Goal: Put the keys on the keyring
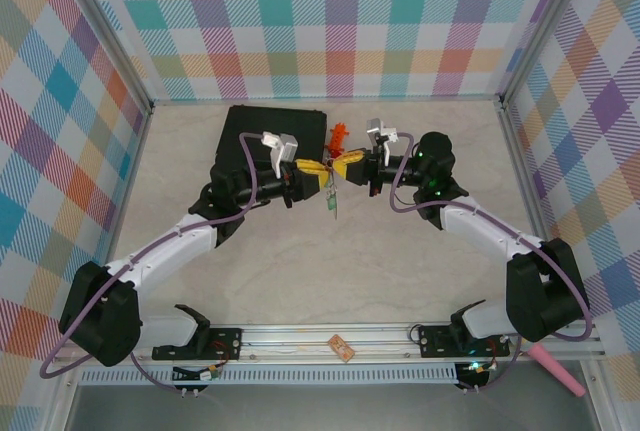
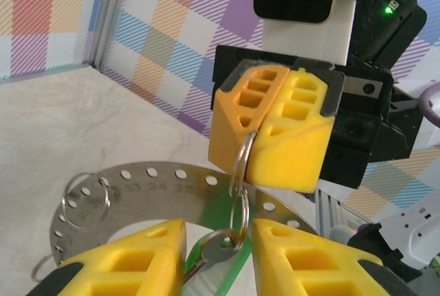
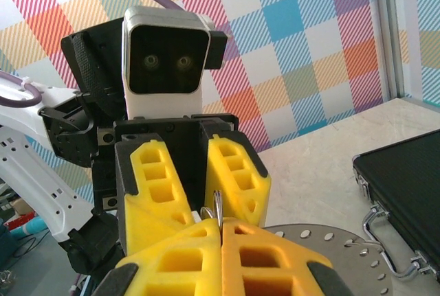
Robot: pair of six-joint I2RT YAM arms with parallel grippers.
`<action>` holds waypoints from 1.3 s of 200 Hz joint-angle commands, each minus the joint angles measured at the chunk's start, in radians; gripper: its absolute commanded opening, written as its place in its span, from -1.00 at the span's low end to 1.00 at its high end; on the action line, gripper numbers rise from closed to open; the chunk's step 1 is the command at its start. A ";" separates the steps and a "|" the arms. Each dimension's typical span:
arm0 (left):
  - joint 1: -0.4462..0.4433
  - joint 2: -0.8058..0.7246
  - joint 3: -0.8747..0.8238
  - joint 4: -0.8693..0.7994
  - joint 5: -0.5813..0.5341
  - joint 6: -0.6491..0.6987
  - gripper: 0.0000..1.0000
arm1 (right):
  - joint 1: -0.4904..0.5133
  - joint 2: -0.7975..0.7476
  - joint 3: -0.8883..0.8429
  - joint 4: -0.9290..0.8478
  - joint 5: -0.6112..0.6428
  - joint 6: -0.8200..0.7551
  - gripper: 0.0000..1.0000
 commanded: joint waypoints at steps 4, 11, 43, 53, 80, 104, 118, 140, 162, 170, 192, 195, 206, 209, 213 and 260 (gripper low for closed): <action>0.001 0.003 -0.021 0.047 0.072 -0.017 -0.39 | -0.007 -0.042 0.010 0.053 0.000 -0.008 -1.00; -0.002 0.009 -0.020 0.047 0.073 -0.021 -0.38 | -0.007 -0.041 0.011 0.051 -0.002 -0.007 -1.00; -0.016 0.011 -0.017 0.054 0.085 -0.021 -0.36 | -0.007 -0.040 0.016 0.048 -0.004 -0.008 -1.00; -0.017 0.007 -0.015 0.054 0.086 -0.023 -0.36 | -0.006 -0.040 0.016 0.048 -0.003 -0.008 -1.00; -0.012 -0.036 -0.018 0.043 0.037 -0.020 -0.34 | -0.006 -0.041 0.011 0.044 -0.004 -0.013 -1.00; 0.018 -0.083 -0.035 0.078 0.004 -0.064 -0.35 | -0.007 -0.050 0.004 0.029 0.000 -0.027 -1.00; 0.038 -0.104 -0.045 0.119 -0.004 -0.104 -0.35 | -0.007 -0.053 0.004 0.017 -0.002 -0.034 -1.00; 0.057 -0.110 -0.042 0.171 -0.007 -0.159 -0.29 | -0.007 -0.052 0.006 0.014 -0.014 -0.037 -1.00; 0.058 -0.060 0.012 0.166 0.048 -0.196 -0.29 | -0.007 -0.044 0.010 0.016 -0.028 -0.036 -1.00; 0.056 -0.036 0.031 0.165 0.069 -0.212 -0.30 | -0.007 -0.041 0.010 0.020 -0.032 -0.032 -1.00; 0.052 0.012 0.066 0.168 0.098 -0.239 -0.34 | -0.006 -0.036 0.011 0.023 -0.043 -0.028 -1.00; 0.050 0.015 0.069 0.168 0.100 -0.238 -0.34 | -0.006 -0.036 0.011 0.023 -0.042 -0.027 -1.00; 0.044 0.026 0.075 0.170 0.103 -0.235 -0.34 | -0.006 -0.036 0.011 0.020 -0.044 -0.027 -1.00; 0.042 0.027 0.075 0.170 0.103 -0.233 -0.34 | -0.006 -0.038 0.011 0.020 -0.044 -0.028 -1.00; 0.040 0.029 0.076 0.170 0.103 -0.229 -0.34 | -0.006 -0.038 0.011 0.019 -0.045 -0.030 -1.00; 0.021 0.041 0.092 0.137 0.127 -0.194 -0.39 | -0.006 -0.037 0.012 0.011 -0.049 -0.034 -1.00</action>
